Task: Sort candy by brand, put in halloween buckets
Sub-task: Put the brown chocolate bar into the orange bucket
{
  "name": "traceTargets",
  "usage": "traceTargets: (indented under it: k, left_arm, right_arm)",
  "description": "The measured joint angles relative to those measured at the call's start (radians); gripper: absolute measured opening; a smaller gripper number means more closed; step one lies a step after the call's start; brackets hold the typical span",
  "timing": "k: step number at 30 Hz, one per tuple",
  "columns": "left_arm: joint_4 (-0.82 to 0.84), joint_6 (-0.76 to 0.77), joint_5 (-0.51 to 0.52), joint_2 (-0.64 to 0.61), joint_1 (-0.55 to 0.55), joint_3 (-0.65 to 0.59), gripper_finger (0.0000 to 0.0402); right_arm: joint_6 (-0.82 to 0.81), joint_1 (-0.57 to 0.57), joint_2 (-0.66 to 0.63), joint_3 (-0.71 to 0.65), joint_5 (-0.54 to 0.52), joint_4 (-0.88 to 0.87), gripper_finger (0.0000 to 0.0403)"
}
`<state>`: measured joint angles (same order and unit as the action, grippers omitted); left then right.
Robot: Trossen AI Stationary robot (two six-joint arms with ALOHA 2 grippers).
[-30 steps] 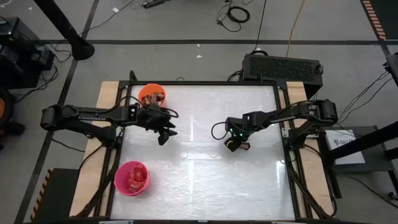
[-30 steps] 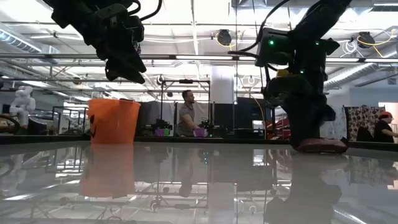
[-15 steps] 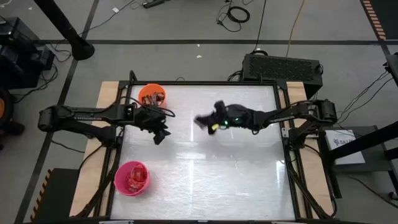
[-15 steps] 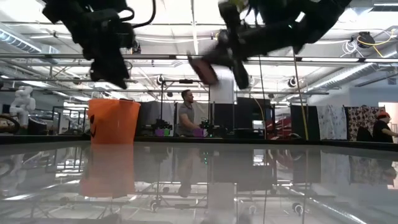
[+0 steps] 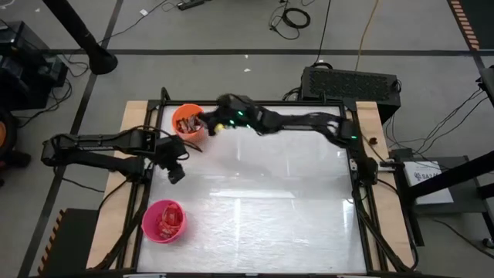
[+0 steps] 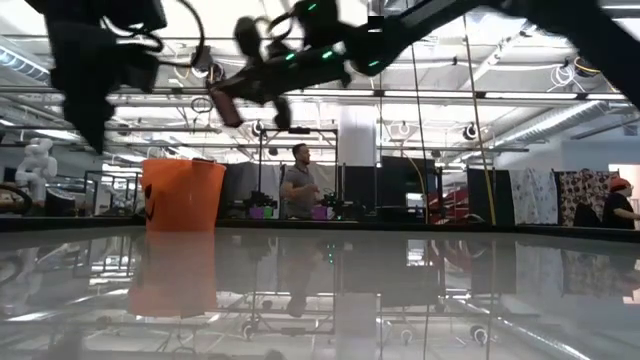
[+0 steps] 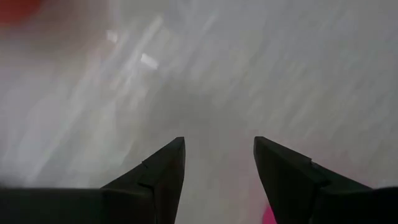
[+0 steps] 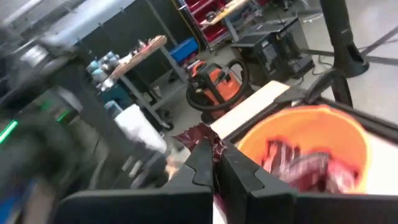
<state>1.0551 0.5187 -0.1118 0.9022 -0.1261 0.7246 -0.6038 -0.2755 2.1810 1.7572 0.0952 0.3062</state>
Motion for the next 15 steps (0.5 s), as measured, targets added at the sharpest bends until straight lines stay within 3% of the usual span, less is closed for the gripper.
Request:
traceTargets:
  k: [8, 11, 15]
  left_arm:
    - [0.073, 0.001, -0.007, 0.000, 0.018, 0.000, 0.0199]
    - [0.065, 0.001, 0.016, 0.001, 0.018, 0.000, 0.0199]
    - [0.058, 0.001, 0.036, 0.001, 0.018, 0.000, 0.0199]
  right_arm:
    - [-0.091, -0.062, 0.326, 0.476, 0.084, -0.190, 0.0000]
    - [-0.120, -0.064, 0.403, 0.574, 0.117, -0.190, 0.0000]
    - [-0.115, -0.064, 0.430, 0.599, 0.117, -0.195, 0.0015]
